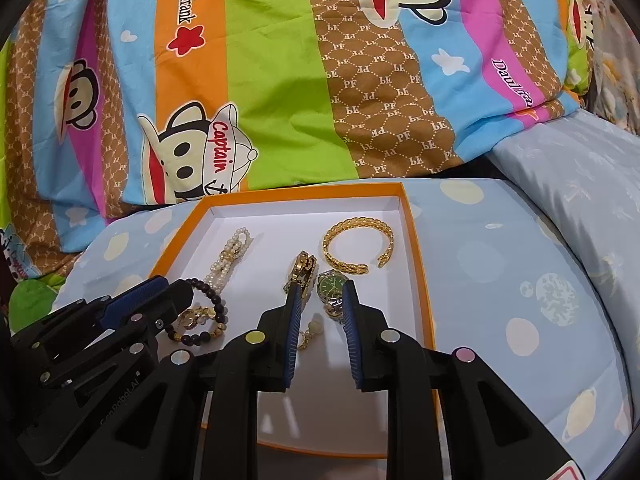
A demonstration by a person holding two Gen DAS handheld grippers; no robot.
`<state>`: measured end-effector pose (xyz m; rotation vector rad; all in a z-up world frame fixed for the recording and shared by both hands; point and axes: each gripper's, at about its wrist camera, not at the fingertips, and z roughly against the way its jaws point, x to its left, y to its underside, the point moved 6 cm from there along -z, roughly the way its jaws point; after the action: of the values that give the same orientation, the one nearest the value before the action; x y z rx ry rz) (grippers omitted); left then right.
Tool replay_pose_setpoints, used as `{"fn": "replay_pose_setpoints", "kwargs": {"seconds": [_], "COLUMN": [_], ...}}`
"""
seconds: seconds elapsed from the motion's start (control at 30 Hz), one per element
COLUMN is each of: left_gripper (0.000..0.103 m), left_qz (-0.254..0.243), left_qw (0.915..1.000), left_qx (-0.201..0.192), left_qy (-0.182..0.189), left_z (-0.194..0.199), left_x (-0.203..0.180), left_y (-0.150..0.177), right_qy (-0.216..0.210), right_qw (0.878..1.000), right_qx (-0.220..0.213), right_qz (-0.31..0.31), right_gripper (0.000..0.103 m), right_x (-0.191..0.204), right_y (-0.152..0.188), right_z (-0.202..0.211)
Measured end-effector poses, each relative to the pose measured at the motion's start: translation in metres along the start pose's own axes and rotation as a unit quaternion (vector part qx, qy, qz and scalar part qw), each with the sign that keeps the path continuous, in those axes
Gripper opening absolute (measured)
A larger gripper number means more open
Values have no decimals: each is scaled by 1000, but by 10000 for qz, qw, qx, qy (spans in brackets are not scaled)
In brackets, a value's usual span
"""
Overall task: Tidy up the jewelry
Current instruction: 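Lower both earrings into the orange box and open both tools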
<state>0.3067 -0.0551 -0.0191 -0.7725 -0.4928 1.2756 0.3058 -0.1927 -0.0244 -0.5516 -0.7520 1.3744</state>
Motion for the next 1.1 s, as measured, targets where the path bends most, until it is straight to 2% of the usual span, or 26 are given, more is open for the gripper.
{"fn": "replay_pose_setpoints", "kwargs": {"seconds": [1.1], "left_gripper": [20], "left_qz": [-11], "left_qw": [10000], "left_qx": [-53], "left_qy": [-12], "left_z": [4], "left_x": [-1], "left_y": [-2], "right_qy": [17], "right_qw": [10000], "right_qx": [-40], "right_qz": [17], "right_gripper": [21], "right_x": [-1], "right_y": [0], "right_z": [3]}}
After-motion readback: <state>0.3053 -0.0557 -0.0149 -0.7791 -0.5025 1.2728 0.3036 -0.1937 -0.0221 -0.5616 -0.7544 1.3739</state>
